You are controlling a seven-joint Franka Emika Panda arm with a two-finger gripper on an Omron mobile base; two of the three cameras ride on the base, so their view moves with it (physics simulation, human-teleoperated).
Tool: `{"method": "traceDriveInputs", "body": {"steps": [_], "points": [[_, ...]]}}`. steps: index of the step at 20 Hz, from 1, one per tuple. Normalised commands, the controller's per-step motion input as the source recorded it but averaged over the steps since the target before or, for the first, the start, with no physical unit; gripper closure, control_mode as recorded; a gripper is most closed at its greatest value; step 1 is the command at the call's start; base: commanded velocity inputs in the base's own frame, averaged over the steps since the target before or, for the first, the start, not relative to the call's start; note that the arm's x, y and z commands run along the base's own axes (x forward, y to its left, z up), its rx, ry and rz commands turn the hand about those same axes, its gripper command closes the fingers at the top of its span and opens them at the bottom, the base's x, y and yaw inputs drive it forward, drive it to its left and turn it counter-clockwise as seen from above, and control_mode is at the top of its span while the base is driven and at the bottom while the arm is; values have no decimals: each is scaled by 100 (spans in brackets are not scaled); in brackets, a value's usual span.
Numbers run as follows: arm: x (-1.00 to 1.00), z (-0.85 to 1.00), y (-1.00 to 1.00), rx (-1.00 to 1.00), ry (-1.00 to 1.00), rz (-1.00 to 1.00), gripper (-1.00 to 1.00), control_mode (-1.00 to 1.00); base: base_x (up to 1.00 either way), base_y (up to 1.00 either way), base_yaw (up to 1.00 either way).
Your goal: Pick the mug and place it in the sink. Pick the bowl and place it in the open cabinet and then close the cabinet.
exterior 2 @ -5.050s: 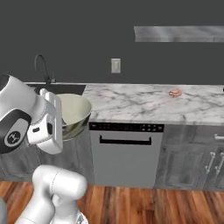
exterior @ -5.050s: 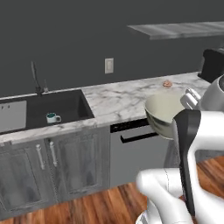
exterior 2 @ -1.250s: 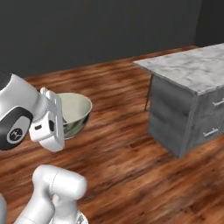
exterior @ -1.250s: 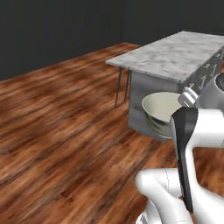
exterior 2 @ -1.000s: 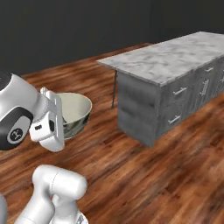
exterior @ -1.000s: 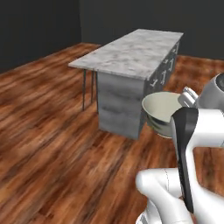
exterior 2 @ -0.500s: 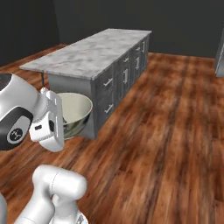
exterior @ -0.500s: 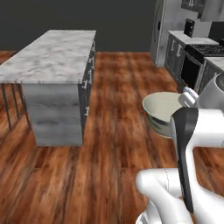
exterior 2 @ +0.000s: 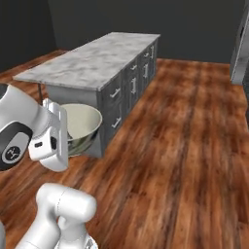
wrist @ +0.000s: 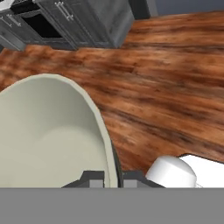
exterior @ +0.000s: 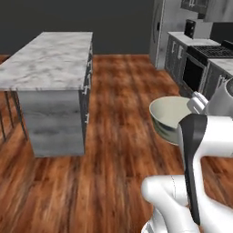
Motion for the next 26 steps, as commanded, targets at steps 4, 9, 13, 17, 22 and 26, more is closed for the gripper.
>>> {"method": "traceDriveInputs", "body": {"steps": [4, 9, 13, 17, 22, 26], "points": [[0, 0, 0, 0, 0, 0, 100, 100, 79, -36, -33], [0, 0, 0, 0, 0, 0, 100, 100, 70, -35, -60], [0, 0, 0, 0, 0, 0, 100, 100, 51, -11, -73], [0, 0, 0, 0, 0, 0, 100, 100, 37, 0, -63], [0, 0, 0, 0, 0, 0, 100, 100, 26, 0, -50], [0, 0, 0, 0, 0, 0, 100, 100, 20, 4, -45]]}}
